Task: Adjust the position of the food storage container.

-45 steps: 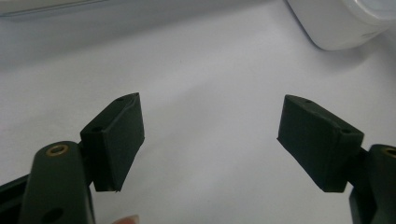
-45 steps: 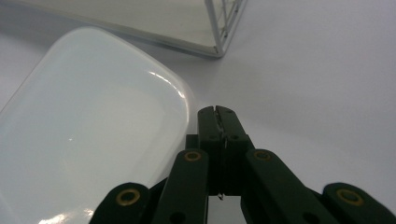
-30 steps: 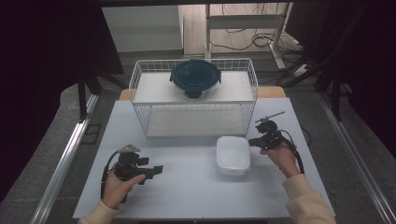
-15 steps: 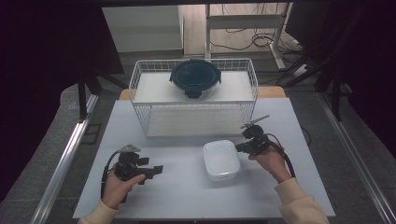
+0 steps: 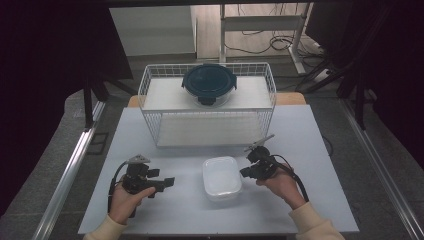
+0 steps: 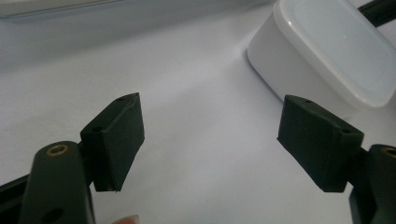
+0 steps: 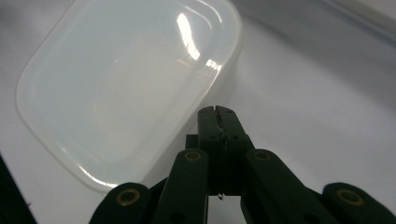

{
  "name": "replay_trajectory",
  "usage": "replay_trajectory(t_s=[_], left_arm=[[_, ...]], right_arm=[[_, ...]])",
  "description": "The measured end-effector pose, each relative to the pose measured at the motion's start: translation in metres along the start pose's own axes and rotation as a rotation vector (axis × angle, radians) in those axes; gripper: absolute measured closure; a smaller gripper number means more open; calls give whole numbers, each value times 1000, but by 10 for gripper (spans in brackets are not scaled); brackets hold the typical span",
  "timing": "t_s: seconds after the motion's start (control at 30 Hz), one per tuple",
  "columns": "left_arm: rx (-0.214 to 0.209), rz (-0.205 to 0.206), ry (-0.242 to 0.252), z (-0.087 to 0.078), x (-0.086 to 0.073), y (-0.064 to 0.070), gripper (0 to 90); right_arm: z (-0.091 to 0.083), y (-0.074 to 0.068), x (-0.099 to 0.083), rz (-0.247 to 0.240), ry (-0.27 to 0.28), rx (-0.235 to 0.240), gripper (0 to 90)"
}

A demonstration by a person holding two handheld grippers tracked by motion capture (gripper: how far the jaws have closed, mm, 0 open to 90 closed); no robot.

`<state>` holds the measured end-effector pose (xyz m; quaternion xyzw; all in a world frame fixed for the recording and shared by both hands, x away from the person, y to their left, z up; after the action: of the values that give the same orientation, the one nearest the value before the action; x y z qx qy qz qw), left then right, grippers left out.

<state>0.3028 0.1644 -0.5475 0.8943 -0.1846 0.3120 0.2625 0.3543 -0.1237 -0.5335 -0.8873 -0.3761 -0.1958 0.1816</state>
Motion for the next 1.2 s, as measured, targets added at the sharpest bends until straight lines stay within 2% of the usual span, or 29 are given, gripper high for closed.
replay_trajectory(t_s=[0.03, 0.13, 0.27, 0.63, 0.67, 0.7, 0.73, 0.77, 0.83, 0.93, 1.03, 1.07, 1.1, 1.13, 1.17, 1.2], left_arm=[[0, 0, 0, 0, 0, 0, 221], [1, -2, -1, 0, 0, 0, 221], [2, 2, -2, 1, 0, 0, 221], [4, 0, -5, 2, -1, -1, 221], [2, -1, -3, 2, -1, -1, 222], [2, -1, -3, 2, -1, -1, 222], [-2, -6, 0, 1, -1, 1, 222], [-2, -6, 0, 1, -1, 1, 222], [-2, -4, 0, 1, -1, 2, 222], [9, 4, 6, 2, -1, 3, 226], [9, 6, 11, 2, 0, 4, 228], [9, 7, 16, 2, 1, 5, 228], [9, 7, 16, 2, 1, 5, 228], [8, 7, 18, 1, 1, 6, 228], [7, 11, 22, 0, 2, 6, 228], [7, 11, 22, 0, 2, 6, 228]], right_arm=[[0, 0, 0, 0, 0, 0, 892], [2, -14, -4, -20, 1, 35, 892], [5, -24, -7, -28, 4, 65, 892], [11, -23, -5, -13, 27, 72, 892], [9, -22, -4, -8, 50, 72, 892], [9, -22, -4, -8, 50, 72, 892], [3, -19, -4, -1, 88, 57, 892], [3, -19, -4, -1, 88, 57, 892], [-6, -15, -6, 12, 132, 53, 892], [-19, -9, -14, 38, 185, 22, 891], [-23, -7, -18, 46, 206, 17, 883], [-27, -4, -20, 61, 229, 12, 826], [-27, -4, -20, 61, 229, 12, 826], [-32, -1, -20, 79, 268, 14, 674], [-34, -1, -20, 95, 285, 15, 594], [-34, -1, -20, 95, 285, 15, 594]])
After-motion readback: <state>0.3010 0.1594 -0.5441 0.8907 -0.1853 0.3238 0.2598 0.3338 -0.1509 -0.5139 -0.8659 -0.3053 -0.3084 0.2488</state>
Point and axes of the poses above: each handheld gripper's, and its own axes: z roughly forward along the jaws, x roughly out of its top, y roughly to its right, the point moved 8 cm from there along z, roughly forward along the jaws
